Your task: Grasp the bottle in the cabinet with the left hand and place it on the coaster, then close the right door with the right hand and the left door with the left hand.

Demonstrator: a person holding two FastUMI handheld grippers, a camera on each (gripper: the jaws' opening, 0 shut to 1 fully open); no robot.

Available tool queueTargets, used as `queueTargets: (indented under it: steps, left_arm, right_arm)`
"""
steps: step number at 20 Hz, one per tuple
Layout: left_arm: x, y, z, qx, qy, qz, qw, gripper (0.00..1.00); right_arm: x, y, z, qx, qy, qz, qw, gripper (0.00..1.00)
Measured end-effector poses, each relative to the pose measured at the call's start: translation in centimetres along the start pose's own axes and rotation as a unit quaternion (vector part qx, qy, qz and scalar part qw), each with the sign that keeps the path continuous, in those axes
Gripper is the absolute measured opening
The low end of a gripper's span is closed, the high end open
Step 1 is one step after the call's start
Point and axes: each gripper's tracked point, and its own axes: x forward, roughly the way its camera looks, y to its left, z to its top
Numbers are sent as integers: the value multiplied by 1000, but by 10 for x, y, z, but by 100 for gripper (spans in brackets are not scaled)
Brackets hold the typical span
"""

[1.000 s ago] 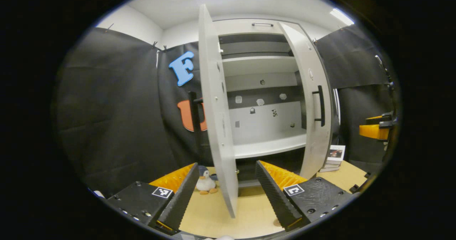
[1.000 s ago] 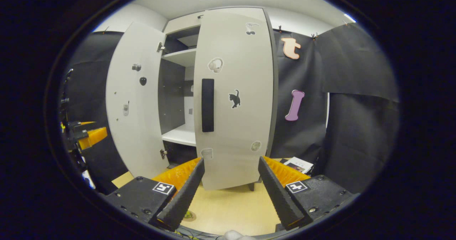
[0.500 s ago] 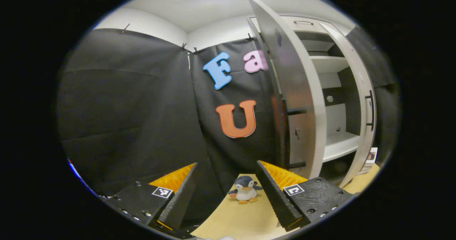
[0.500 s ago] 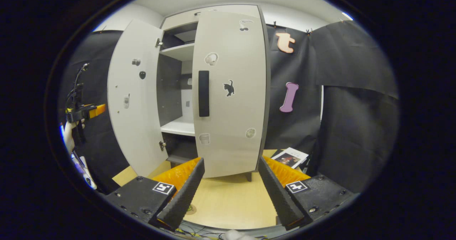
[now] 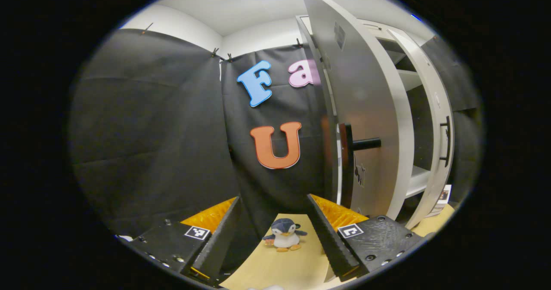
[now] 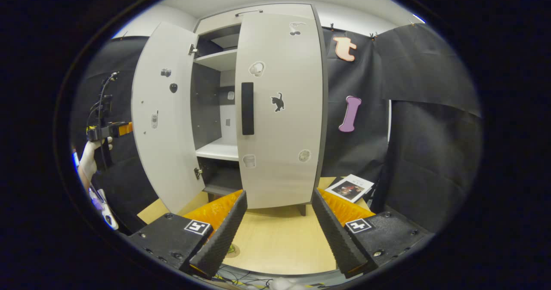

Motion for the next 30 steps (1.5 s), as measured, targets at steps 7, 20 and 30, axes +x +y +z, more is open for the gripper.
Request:
queueTargets:
  steps: [7, 20, 30]
  left_arm:
    - [-2, -13, -3, -23, 13, -7, 1000, 89]
    - [-17, -133, 9, -37, 14, -120, 992, 89]
    - [-8, -184, 7, -28, 20, -161, 986, 97]
  right_arm:
    - [-1, -6, -4, 4, 2, 2, 1000, 99]
    - [-3, -29, -2, 17, -4, -19, 1000, 99]
    - [-12, -46, 2, 16, -11, -42, 999, 99]
